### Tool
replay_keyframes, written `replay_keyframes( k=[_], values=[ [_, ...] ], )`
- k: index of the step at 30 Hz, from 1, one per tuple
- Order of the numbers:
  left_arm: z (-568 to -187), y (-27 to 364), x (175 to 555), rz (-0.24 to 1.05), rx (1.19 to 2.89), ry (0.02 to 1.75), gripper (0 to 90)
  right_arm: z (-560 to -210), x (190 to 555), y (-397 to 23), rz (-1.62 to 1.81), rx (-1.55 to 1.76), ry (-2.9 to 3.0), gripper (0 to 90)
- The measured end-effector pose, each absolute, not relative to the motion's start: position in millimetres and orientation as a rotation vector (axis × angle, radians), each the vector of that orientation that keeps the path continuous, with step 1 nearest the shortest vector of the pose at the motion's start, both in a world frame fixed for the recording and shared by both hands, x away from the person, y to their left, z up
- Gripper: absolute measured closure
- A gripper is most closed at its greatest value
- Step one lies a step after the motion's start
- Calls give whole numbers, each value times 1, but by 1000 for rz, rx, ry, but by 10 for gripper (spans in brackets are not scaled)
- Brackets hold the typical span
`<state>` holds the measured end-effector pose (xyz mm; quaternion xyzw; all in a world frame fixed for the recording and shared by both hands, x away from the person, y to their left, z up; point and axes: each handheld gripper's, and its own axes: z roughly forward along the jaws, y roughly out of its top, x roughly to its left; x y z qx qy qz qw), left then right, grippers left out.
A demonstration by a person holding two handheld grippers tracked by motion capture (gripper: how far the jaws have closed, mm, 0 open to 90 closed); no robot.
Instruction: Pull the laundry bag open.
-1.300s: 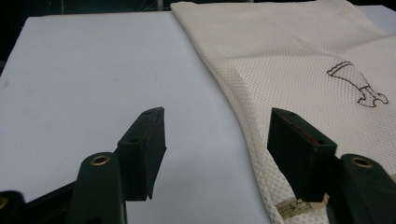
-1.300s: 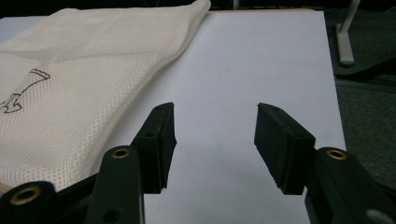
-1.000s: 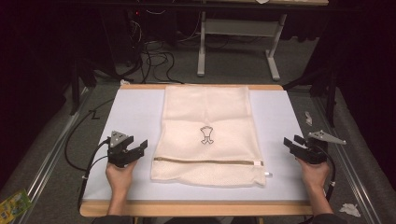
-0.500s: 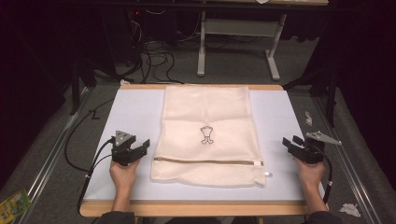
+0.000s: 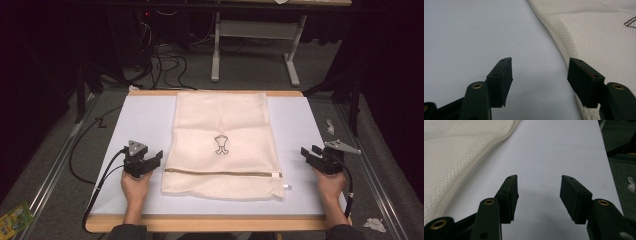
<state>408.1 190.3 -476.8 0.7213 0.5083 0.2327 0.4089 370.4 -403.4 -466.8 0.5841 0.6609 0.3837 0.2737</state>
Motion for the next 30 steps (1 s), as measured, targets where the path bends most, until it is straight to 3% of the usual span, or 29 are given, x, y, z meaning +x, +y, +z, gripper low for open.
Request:
replay_keyframes(
  k=[21,30],
  values=[
    [-484,191,413,597,1805,1318,360,-474,378,-401,987,1598,1783,495],
    [-485,190,414,599,1808,1342,323,-475,378,-397,933,1579,1792,447]
  ],
)
